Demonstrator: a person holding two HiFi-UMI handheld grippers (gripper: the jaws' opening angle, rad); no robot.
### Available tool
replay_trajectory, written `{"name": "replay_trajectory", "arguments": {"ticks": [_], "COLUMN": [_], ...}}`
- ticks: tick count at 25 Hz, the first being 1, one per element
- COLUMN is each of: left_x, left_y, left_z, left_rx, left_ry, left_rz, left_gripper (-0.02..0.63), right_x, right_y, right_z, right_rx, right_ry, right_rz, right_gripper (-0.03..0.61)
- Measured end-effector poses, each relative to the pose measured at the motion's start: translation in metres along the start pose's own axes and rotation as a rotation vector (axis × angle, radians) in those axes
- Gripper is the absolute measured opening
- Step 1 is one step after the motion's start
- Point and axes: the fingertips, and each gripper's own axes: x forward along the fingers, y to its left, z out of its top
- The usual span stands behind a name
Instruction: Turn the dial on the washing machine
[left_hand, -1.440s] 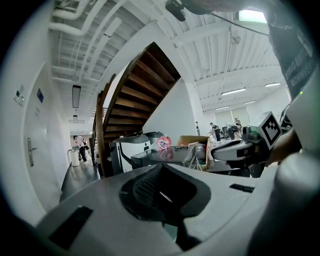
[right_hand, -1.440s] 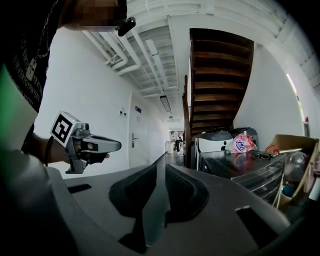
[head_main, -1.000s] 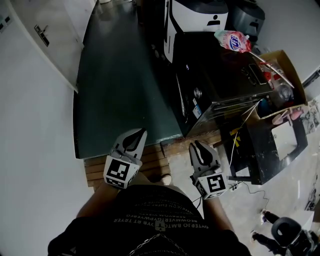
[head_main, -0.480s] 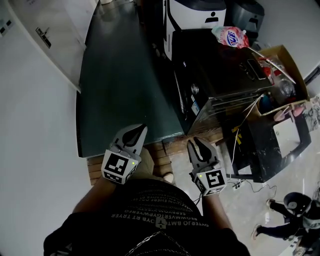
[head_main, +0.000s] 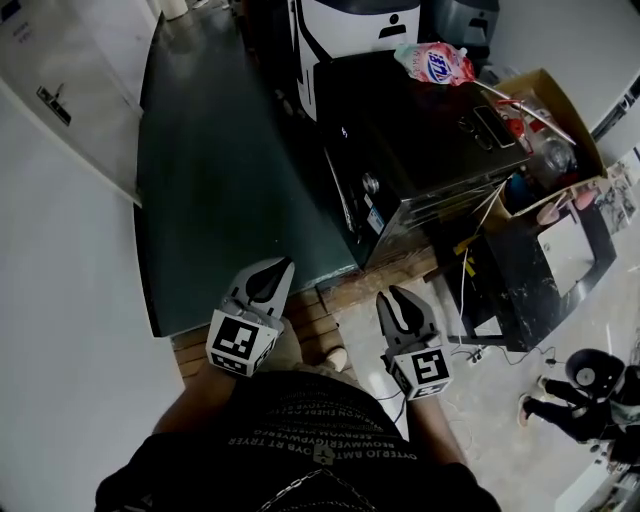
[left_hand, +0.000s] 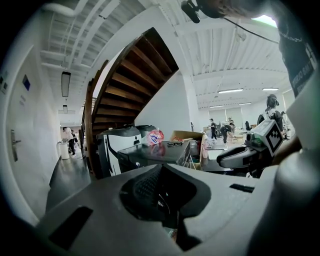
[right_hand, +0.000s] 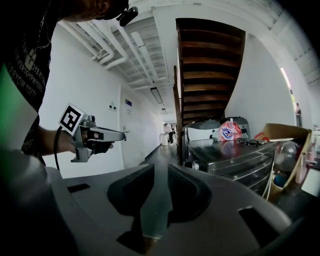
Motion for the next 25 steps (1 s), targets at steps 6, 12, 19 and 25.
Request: {"name": "replay_trajectory", "arguments": {"ticks": [6,12,19,25], "left_x": [0.016,0.045,0.065,0.063], "left_y": [0.035,0.072,0.138,0.191], "left_z": [-0.017,-0.015,0.007,0.042], "left_rx": [-0.019,-0.019,0.013,0.023], "left_ry": [0.029,0.021,-0.010,-0.024], "left_rz": [0.005,-0.026,-0.108,-0.230], "left_gripper": [0.005,0.005,0.005,0.005], "right_x": [0.033,0.080,0.150,0.196], "right_y": [-0.001,-0.001,0.008,0.035], "right_z": [-0.001,-0.003,0.045,0.104], "right_rx": [-0.004,0.010,-0.015,-0.025], "right_ry": [0.032,0.070,0.032,0.022], "right_rz": [-0.004,-0.013,-0.091,-0.180], "right_gripper": [0.083,0.083,0.083,0.083]}}
